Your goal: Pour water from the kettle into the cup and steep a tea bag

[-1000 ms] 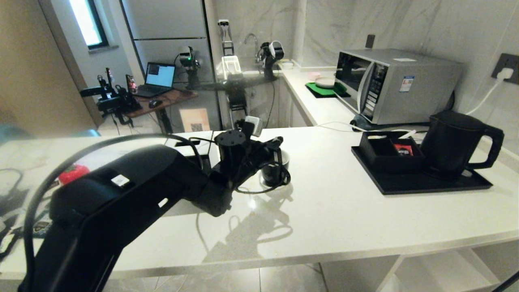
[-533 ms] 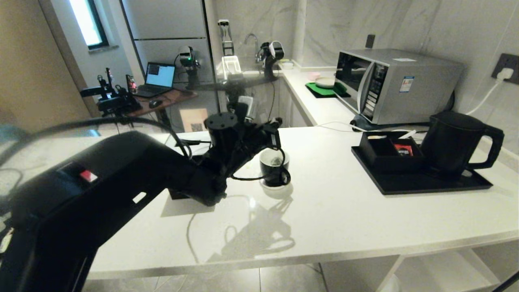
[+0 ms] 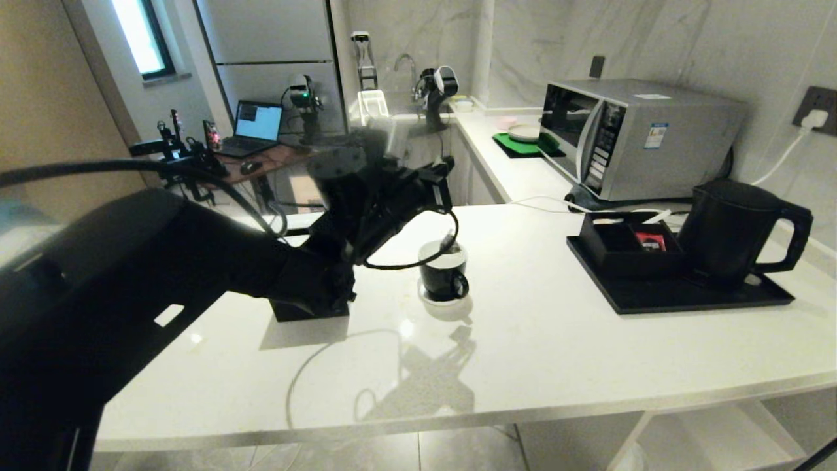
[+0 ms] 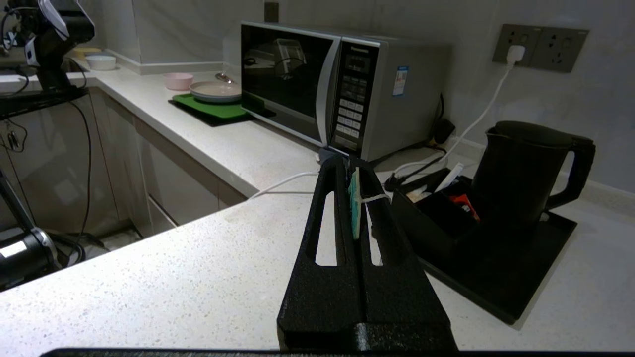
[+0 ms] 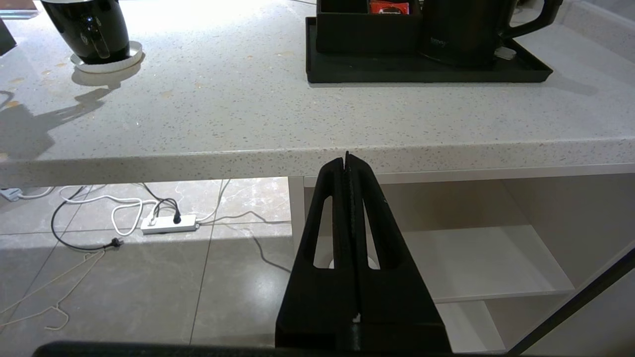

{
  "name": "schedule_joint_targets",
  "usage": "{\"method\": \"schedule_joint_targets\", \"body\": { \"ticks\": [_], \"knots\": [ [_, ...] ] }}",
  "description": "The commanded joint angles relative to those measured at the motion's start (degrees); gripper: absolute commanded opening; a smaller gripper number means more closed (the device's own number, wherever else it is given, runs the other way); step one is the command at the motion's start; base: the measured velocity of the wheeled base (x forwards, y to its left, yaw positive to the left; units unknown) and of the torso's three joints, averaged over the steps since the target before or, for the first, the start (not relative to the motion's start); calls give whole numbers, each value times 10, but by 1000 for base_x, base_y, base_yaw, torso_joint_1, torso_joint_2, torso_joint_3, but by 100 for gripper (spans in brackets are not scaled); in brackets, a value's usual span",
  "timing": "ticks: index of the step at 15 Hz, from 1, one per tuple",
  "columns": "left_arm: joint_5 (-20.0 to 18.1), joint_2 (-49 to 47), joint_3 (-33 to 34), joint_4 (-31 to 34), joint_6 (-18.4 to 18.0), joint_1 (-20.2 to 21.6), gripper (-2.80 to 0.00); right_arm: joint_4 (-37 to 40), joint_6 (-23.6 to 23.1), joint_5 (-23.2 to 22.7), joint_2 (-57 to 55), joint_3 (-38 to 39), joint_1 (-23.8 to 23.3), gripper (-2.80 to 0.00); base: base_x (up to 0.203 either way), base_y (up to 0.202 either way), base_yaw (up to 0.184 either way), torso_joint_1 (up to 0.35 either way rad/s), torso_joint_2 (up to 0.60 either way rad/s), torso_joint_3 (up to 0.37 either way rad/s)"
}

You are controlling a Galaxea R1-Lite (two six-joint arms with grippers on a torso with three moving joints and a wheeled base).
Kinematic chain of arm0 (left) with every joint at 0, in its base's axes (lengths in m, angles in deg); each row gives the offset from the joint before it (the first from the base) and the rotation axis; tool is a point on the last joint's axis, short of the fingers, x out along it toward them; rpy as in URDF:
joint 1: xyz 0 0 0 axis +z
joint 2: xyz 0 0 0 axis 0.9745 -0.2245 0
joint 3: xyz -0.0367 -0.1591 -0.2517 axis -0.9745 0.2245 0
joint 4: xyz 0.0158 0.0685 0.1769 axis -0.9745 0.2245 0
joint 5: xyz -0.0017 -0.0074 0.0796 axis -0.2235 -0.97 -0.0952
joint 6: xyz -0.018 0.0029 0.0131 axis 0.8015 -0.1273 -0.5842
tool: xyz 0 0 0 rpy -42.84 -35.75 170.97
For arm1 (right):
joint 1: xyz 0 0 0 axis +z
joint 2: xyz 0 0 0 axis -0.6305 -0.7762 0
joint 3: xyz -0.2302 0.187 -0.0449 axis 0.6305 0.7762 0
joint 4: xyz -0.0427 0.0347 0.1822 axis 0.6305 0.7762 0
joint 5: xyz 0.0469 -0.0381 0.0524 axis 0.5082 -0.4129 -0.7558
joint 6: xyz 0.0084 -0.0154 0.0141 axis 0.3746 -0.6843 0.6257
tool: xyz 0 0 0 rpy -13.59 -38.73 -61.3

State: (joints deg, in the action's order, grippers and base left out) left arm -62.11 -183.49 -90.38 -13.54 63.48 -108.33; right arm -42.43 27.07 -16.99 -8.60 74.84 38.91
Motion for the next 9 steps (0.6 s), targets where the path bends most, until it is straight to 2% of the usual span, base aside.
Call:
{"method": "schedule_joint_targets", "body": {
  "ticks": [1,9],
  "knots": [
    [0,6,1,-4,1,0,-280,0,0,0,-1,0,0,-280,0,0,0,0,0,0],
    [0,-11,3,-5,1,2,-280,0,0,0,-1,0,0,-280,0,0,0,0,0,0]
  ]
}}
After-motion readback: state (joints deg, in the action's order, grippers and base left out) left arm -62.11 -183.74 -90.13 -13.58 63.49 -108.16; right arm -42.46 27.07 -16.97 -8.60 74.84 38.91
